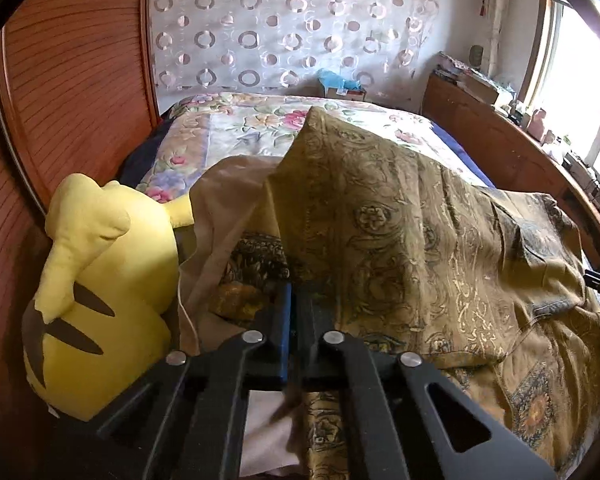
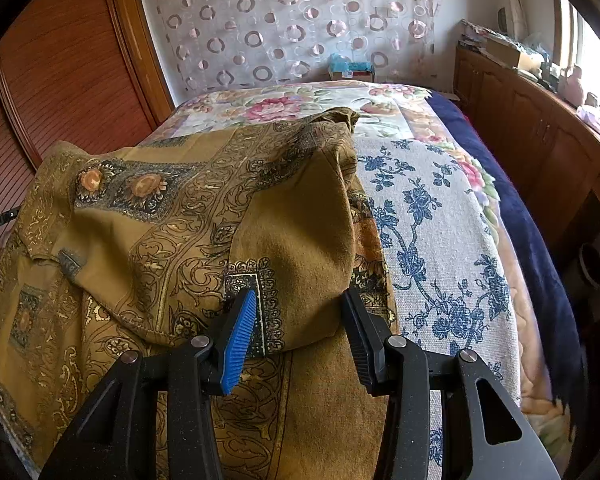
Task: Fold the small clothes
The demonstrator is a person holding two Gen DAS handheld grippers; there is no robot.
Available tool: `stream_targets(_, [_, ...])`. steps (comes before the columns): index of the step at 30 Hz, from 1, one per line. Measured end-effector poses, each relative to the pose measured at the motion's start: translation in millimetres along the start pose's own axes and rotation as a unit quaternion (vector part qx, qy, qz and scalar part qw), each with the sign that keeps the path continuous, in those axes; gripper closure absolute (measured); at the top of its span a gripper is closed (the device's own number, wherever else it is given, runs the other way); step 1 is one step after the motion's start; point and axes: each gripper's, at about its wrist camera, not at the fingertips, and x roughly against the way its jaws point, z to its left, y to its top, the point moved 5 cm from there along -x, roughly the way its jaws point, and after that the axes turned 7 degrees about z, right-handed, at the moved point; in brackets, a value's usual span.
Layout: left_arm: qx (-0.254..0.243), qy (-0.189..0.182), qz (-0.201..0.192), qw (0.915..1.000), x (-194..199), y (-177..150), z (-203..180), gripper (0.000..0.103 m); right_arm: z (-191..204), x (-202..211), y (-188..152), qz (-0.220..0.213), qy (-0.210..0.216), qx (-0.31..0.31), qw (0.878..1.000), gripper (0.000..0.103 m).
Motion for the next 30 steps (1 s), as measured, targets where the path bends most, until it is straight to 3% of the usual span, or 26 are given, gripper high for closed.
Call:
stream_targets(3, [-0.001,0.019,-0.017,0.9997,9,1,2,0.103,0,0,0,0.0,0.0,0.0,1.0,0.057])
stream_targets(12, [-0.017,0.021,-0.095,0.9951,75,10,-16,0.103,1,2,12,-0.019,0.018,-0.003,1.0,0.057])
stream_targets(25, [-0.056,0.014,-0.132,0.9895,109,4,-52,0.103,-4,-25,21,0.013,-0.022,0.013,1.0,0.057])
stream_targets(30, [-0.061,0.015,-0.137,0.9885,111,5,-59,0.103,-11,-12,24,-0.017,-0.026,0.0,1.0,0.057])
